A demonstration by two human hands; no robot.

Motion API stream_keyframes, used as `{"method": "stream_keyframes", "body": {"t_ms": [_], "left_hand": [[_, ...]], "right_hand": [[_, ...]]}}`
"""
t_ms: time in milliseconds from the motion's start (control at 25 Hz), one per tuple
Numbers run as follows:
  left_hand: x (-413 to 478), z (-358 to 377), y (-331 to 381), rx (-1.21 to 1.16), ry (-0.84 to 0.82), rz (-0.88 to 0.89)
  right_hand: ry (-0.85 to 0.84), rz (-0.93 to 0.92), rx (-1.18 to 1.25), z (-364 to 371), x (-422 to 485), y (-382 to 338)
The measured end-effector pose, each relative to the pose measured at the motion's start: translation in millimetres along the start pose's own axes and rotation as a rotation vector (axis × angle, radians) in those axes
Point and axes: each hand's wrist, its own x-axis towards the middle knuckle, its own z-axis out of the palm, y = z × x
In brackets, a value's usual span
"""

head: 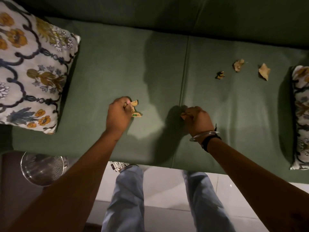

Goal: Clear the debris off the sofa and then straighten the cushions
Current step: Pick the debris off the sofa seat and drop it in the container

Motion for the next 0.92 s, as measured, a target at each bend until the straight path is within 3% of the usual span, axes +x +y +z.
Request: {"method": "stream_keyframes", "body": {"t_ms": [120,240,360,440,560,640,720,840,920], "left_hand": [[-58.4,-18.7,-25.3,-0.311,0.228,-0.23],[-127.5,-65.3,-77.4,-0.502,0.471,-0.488],[-179.1,-130.5,-176.7,-0.409,0.62,-0.765],[-191.6,-164.7,-244.0,-0.38,0.566,-0.878],[-194.5,-195.0,-337.0,-0.355,0.385,-0.844],[-190.1,-198.2,-361.1,-0.273,0.315,-0.778],[-187.8,-193.8,-352.5,-0.097,0.255,-0.833],[-189.1,-179.3,-276.9,0.135,0.375,-0.95],[-183.1,-154.5,-217.5,0.319,0.436,-0.666]], "right_hand": [[-0.075,-0.159,0.148,38.0,-34.1,-60.5],[-0.265,-0.328,0.214,114.5,-64.1,-140.0],[-0.416,-0.509,0.193,227.7,-95.7,-232.2],[-0.526,-0.553,0.123,304.1,-111.8,-286.3],[-0.729,-0.592,-0.02,386.5,-122.5,-335.0],[-0.766,-0.647,-0.233,407.8,-120.9,-335.6],[-0.73,-0.693,-0.287,392.9,-128.7,-319.8],[-0.592,-0.809,-0.104,320.8,-142.7,-276.5],[-0.363,-0.887,0.021,261.8,-124.6,-231.4]]}}
